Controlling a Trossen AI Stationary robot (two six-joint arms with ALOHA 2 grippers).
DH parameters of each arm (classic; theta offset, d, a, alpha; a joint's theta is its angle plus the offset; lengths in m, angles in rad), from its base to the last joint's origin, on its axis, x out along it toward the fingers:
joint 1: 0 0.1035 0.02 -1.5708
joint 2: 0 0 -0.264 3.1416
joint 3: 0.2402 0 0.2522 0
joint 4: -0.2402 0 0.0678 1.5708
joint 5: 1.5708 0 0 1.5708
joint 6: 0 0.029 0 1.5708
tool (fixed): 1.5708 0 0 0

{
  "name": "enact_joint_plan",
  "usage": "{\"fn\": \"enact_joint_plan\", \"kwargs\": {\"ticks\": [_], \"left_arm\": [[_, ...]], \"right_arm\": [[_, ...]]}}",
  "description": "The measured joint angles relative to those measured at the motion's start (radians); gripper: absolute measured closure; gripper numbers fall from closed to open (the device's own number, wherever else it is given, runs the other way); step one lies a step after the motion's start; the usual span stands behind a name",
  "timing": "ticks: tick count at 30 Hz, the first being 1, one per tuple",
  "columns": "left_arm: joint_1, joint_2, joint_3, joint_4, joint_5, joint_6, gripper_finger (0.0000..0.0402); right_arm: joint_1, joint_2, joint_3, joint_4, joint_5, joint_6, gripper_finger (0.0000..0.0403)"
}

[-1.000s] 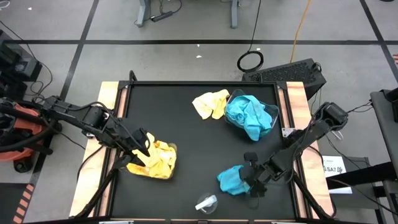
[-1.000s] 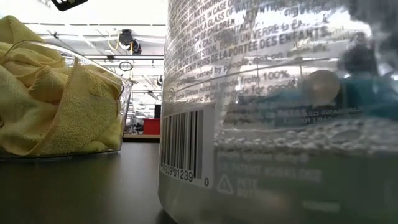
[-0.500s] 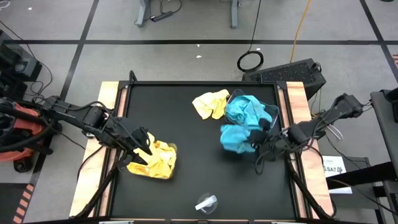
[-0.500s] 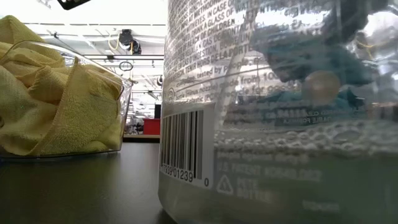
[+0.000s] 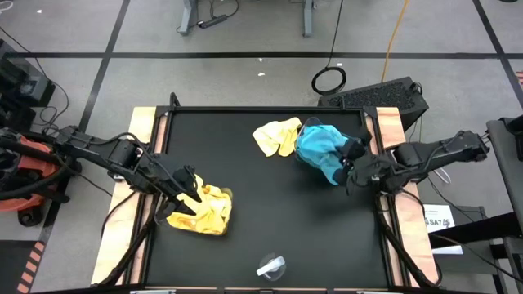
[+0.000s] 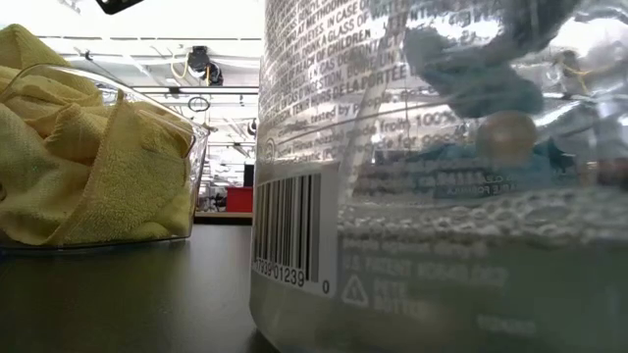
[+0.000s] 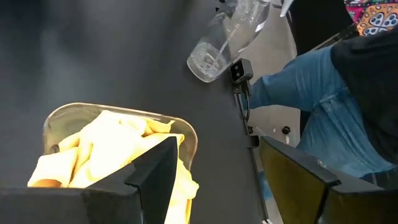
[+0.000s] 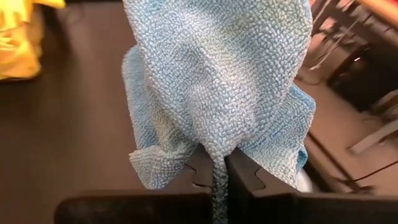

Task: Sort microfiber towel by color & place in baskets
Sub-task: Put the blue microfiber towel into the top transparent bin

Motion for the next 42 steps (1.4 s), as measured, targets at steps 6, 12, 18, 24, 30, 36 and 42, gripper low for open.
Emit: {"fn": "enact_joint_plan", "kwargs": {"ticks": [6,12,18,24,30,36,42], "left_arm": [[0.000,0.000,0.000,0.000,-0.019,-0.008,0.0168],[0.002,0.000,0.000,0.000,-0.032,-0.008,0.0168],[0.002,0.000,0.000,0.000,-0.035,-0.008,0.0168],[0.002,0.000,0.000,0.008,-0.067,0.004,0.0168],[0.002,0.000,0.000,0.031,-0.071,0.011,0.0168],[0.002,0.000,0.000,0.031,-0.072,0.010,0.0168],[0.002,0.000,-0.001,0.037,-0.086,0.011,0.0168]], "right_arm": [[-0.119,-0.047,0.000,-0.017,0.001,-0.181,0.0403],[-0.266,-0.047,0.000,-0.159,-0.004,-0.255,0.0403],[-0.386,-0.032,0.000,-0.290,-0.027,-0.257,0.0403],[-0.470,0.016,-0.005,-0.269,-0.086,-0.290,0.0403],[-0.519,0.084,-0.106,-0.144,-0.248,-0.359,0.0402],[-0.557,0.181,-0.103,-0.129,-0.360,-0.410,0.0402],[-0.598,0.286,-0.103,-0.123,-0.511,-0.467,0.0402]]}}
